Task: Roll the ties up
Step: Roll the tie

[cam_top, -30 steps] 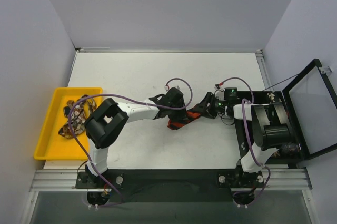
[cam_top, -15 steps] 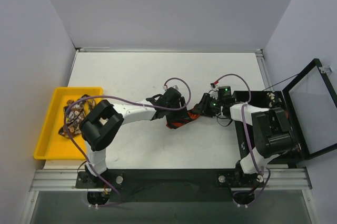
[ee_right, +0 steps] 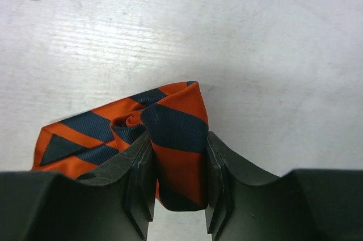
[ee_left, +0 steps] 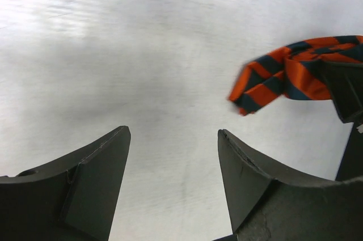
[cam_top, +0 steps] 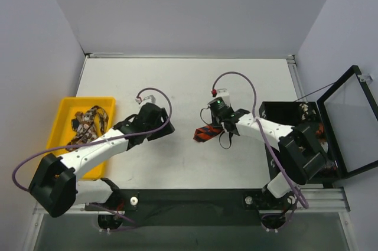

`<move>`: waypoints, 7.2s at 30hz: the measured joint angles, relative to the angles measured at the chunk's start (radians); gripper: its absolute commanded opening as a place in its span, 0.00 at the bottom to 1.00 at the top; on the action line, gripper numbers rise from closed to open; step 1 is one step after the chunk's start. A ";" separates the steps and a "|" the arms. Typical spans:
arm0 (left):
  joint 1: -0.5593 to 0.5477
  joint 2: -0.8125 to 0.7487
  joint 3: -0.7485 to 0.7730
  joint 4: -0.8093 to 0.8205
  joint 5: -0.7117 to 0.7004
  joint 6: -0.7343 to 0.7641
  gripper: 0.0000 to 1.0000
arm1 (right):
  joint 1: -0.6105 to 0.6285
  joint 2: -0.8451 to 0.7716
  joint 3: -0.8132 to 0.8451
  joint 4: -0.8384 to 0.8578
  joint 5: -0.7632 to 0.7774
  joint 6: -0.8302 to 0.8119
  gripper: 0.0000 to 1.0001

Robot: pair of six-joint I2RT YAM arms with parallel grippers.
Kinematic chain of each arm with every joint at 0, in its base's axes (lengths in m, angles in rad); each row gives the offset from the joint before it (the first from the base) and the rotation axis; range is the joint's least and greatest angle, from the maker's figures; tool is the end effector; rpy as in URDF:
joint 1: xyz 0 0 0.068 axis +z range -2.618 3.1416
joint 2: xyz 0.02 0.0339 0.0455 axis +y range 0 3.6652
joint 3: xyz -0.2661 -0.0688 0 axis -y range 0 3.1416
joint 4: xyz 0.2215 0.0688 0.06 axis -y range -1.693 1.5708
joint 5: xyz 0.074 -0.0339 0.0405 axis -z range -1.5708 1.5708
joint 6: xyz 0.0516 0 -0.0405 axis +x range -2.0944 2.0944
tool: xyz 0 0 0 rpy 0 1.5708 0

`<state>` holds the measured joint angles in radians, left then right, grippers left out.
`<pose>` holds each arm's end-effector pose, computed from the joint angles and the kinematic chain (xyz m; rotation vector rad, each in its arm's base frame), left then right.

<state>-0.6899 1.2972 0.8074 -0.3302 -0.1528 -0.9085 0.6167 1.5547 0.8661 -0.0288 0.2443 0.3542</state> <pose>0.2033 -0.1576 0.2271 -0.3415 2.4326 -0.5625 0.2669 0.1739 0.2036 -0.1715 2.2669 0.2351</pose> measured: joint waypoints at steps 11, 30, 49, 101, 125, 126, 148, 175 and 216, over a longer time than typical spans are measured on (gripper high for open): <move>0.154 -0.378 -0.188 -0.262 -0.060 0.008 0.73 | 0.297 0.286 0.211 -0.150 0.552 -0.072 0.05; 0.175 -0.488 -0.186 -0.379 -0.073 0.056 0.74 | 0.525 0.357 0.200 -0.207 0.702 -0.062 0.37; 0.175 -0.546 -0.222 -0.398 -0.091 0.056 0.74 | 0.646 0.261 0.101 -0.223 0.589 0.020 0.64; -0.097 0.435 0.280 -0.174 -0.075 0.095 0.37 | 0.239 -0.402 -0.236 -0.353 -0.271 0.060 0.32; -0.204 0.514 0.317 -0.105 0.009 -0.007 0.33 | 0.227 -0.177 -0.337 0.163 -0.428 0.145 0.11; -0.208 0.514 0.316 -0.100 0.012 -0.012 0.33 | 0.227 -0.172 -0.342 0.183 -0.430 0.153 0.11; -0.112 0.379 0.242 -0.079 0.003 -0.026 0.58 | 0.220 -0.321 -0.369 0.042 -0.350 0.151 0.32; -0.292 0.041 0.000 -0.054 -0.028 -0.269 0.79 | -0.196 -0.335 -0.143 -0.126 -0.721 0.011 0.93; -0.311 0.196 -0.064 0.114 -0.030 -0.340 0.63 | -0.183 0.205 -0.108 0.189 -1.247 -0.016 0.51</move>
<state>-1.0008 1.4929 0.7429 -0.2157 -0.1825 -1.2480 0.4332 1.7596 0.7578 0.1600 -1.0023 0.3378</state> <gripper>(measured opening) 0.634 0.555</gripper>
